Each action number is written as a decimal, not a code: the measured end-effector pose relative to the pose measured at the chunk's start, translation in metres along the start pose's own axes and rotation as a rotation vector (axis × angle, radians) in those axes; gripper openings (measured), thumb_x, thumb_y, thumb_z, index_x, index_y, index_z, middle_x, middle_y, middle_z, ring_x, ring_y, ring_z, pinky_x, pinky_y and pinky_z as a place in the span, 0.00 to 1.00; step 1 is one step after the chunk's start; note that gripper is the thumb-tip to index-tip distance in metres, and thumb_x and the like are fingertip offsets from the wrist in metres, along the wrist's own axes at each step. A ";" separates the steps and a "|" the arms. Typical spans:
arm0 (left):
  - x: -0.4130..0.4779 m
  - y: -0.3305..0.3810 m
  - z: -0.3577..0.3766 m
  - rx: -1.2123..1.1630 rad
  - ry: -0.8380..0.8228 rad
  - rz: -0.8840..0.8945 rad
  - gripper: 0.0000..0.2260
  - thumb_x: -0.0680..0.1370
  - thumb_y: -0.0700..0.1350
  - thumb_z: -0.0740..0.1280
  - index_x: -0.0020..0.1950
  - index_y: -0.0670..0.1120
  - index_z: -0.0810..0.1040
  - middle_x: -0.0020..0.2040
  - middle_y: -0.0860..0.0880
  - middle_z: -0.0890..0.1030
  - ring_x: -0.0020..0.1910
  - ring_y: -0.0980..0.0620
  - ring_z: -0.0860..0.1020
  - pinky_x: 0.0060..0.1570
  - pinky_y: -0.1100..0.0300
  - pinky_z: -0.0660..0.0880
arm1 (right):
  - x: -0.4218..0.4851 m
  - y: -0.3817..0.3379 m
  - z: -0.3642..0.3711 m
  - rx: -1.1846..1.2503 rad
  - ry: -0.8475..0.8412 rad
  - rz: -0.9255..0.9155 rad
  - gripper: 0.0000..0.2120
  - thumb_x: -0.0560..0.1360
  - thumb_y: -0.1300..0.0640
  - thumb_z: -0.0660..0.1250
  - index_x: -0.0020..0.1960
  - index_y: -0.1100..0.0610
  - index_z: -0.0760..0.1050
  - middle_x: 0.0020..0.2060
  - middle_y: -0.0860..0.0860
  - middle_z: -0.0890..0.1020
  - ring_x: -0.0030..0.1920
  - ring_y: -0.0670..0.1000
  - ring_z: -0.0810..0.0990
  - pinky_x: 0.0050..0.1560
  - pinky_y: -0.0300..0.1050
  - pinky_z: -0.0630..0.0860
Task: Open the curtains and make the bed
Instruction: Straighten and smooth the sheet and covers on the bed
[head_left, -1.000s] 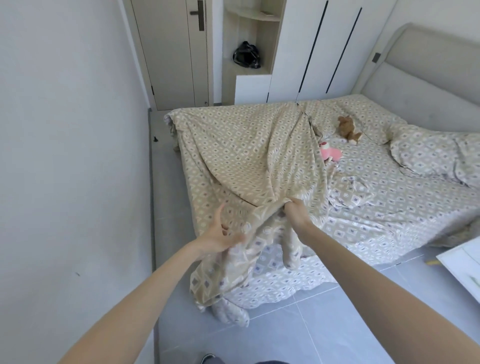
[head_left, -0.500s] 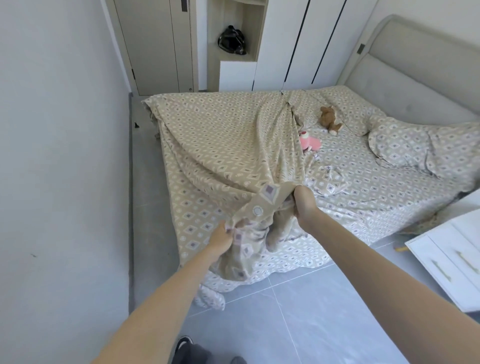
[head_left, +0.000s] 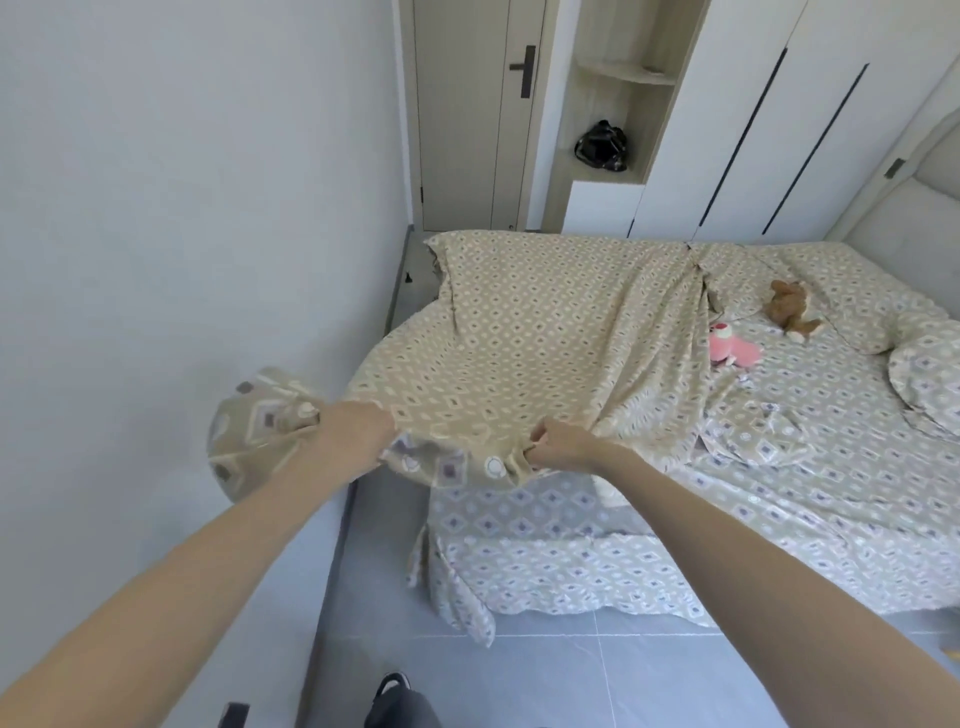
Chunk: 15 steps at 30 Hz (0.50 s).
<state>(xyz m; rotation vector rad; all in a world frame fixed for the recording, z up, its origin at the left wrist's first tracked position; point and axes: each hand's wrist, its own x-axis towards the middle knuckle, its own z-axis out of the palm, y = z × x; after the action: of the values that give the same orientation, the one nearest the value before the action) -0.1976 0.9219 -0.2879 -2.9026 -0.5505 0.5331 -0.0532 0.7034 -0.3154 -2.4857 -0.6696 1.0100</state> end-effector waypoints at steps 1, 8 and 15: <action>-0.001 0.000 0.006 0.024 0.042 -0.047 0.10 0.77 0.40 0.62 0.56 0.44 0.78 0.54 0.47 0.81 0.55 0.48 0.79 0.52 0.56 0.74 | 0.003 -0.002 0.003 -0.093 -0.054 -0.010 0.25 0.70 0.48 0.67 0.62 0.56 0.66 0.55 0.54 0.77 0.56 0.55 0.76 0.53 0.51 0.72; -0.019 -0.004 0.021 -0.017 0.275 -0.039 0.09 0.76 0.39 0.64 0.56 0.42 0.72 0.57 0.44 0.73 0.53 0.43 0.75 0.48 0.53 0.70 | 0.002 0.010 0.016 -0.481 0.281 -0.059 0.12 0.74 0.56 0.66 0.53 0.61 0.76 0.50 0.56 0.80 0.54 0.58 0.79 0.48 0.47 0.75; -0.006 0.003 -0.017 -1.107 0.381 -0.274 0.06 0.76 0.34 0.57 0.46 0.40 0.74 0.47 0.38 0.78 0.52 0.39 0.76 0.41 0.58 0.64 | -0.006 -0.009 -0.003 -0.157 0.503 -0.191 0.11 0.76 0.66 0.57 0.56 0.64 0.73 0.51 0.62 0.79 0.51 0.62 0.77 0.41 0.45 0.67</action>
<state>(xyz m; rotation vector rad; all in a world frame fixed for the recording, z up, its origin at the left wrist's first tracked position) -0.1960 0.9161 -0.2711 -3.5928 -1.5194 -0.5608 -0.0575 0.7068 -0.3053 -2.5925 -0.8182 0.2501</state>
